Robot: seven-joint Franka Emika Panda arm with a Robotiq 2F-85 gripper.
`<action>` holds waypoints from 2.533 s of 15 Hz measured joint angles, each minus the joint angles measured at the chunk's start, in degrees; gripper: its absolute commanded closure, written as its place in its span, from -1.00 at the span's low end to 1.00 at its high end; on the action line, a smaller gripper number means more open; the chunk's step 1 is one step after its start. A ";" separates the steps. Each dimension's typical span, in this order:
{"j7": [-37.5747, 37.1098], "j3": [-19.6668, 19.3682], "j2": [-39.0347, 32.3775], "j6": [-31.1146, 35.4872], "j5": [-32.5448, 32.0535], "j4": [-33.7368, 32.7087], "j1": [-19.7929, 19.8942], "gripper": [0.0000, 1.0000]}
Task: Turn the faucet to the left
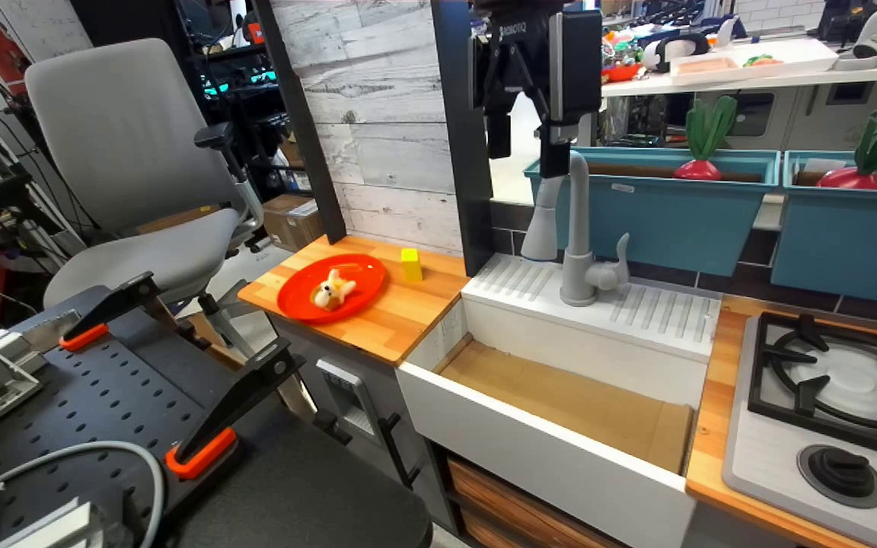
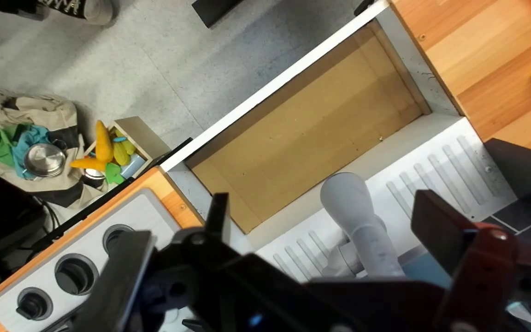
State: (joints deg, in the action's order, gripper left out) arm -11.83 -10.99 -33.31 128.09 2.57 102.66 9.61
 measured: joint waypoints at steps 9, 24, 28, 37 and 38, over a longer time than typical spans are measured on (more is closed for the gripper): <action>3.52 0.40 -3.61 2.76 -0.20 -0.56 0.00 -1.00; 6.03 1.10 -9.27 6.70 -3.89 -6.47 -1.45 0.14; 7.43 1.33 -9.48 6.70 -4.60 -6.94 -1.56 0.76; 8.21 2.14 -9.57 6.64 -3.01 -7.28 -0.89 0.89; 8.21 2.57 -9.52 6.64 -1.83 -7.41 -0.38 0.89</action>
State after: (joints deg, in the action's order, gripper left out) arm -3.62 -8.41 -42.83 134.74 0.74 95.25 9.23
